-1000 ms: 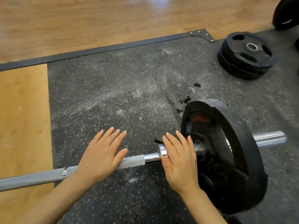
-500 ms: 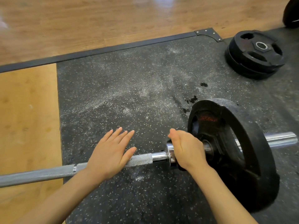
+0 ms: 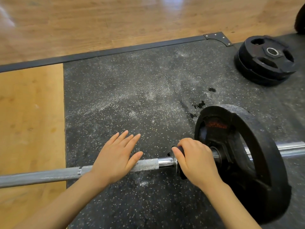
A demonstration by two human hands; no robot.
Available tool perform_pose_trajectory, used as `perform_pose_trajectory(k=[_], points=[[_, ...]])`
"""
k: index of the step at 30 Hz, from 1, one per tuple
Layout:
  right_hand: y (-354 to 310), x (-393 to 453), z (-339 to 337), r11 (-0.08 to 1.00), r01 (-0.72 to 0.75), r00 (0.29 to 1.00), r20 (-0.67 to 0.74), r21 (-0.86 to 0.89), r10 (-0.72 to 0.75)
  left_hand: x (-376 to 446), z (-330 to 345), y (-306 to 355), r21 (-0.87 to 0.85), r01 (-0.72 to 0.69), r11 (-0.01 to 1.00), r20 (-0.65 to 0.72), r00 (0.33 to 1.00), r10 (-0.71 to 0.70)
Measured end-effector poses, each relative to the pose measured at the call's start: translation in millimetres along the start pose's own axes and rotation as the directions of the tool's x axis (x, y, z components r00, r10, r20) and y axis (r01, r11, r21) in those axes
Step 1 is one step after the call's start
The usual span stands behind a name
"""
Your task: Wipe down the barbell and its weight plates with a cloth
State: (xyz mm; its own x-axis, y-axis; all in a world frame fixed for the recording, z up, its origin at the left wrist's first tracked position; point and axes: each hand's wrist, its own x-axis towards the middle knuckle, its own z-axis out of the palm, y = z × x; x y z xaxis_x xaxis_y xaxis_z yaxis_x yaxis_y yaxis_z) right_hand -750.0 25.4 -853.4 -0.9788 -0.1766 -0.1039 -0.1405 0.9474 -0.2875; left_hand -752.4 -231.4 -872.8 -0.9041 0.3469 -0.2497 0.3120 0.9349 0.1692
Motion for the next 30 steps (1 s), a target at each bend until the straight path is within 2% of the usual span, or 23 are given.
perform_pose_trajectory(k=[1, 4, 8, 10, 13, 15, 20, 22, 24, 27, 30], points=[[-0.4, -1.1, 0.8, 0.999, 0.000, 1.000, -0.004, 0.043, 0.000, -0.1, 0.3, 0.3, 0.005, -0.002, 1.000, 0.002, 1.000, 0.002], [0.4, -3.2, 0.7, 0.970, 0.072, 0.984, -0.178, 0.231, -0.030, -0.3, 0.2, 0.6, -0.005, 0.002, 1.000, 0.005, 1.000, -0.002], [-4.5, -2.7, 1.6, 0.949, 0.169, 0.929, -0.364, 0.265, -0.063, -0.4, -0.4, 1.4, 0.005, 0.006, 1.000, -0.001, 1.000, -0.006], [-11.1, 1.2, 1.5, 0.935, 0.191, 0.940, -0.328, 0.299, -0.087, -0.2, 0.0, 1.4, 0.008, 0.009, 1.000, -0.004, 1.000, -0.009], [-17.4, 4.3, 5.4, 0.951, 0.211, 0.976, -0.093, 0.226, -0.195, -0.1, -0.5, 1.0, 0.009, 0.012, 1.000, -0.004, 1.000, -0.012], [-17.0, 1.7, 6.1, 0.954, 0.233, 0.972, -0.032, 0.189, -0.232, -0.2, -0.3, 0.5, 0.003, 0.013, 1.000, -0.004, 1.000, -0.013], [-16.5, -28.4, 17.8, 0.945, 0.260, 0.931, -0.312, 0.199, -0.191, -0.2, 0.2, 0.8, -0.024, 0.004, 1.000, -0.001, 1.000, -0.004], [-20.7, -36.0, 21.1, 0.956, 0.234, 0.929, -0.330, 0.179, -0.166, -1.1, 0.9, 1.0, -0.014, 0.002, 1.000, 0.001, 1.000, -0.002], [-23.7, -28.8, 17.6, 0.975, 0.156, 0.959, -0.260, 0.158, -0.111, -1.8, 2.0, 1.5, 0.004, -0.004, 1.000, 0.001, 1.000, 0.004], [-25.6, -2.8, 8.8, 0.992, -0.013, 0.996, -0.081, 0.126, 0.023, -1.5, 1.7, 1.6, 0.010, 0.002, 1.000, -0.007, 1.000, -0.002], [-21.7, 10.1, 8.7, 0.994, -0.007, 1.000, 0.029, 0.111, 0.003, 0.3, -0.6, 0.3, 0.025, -0.022, 0.999, -0.014, 1.000, 0.023]])
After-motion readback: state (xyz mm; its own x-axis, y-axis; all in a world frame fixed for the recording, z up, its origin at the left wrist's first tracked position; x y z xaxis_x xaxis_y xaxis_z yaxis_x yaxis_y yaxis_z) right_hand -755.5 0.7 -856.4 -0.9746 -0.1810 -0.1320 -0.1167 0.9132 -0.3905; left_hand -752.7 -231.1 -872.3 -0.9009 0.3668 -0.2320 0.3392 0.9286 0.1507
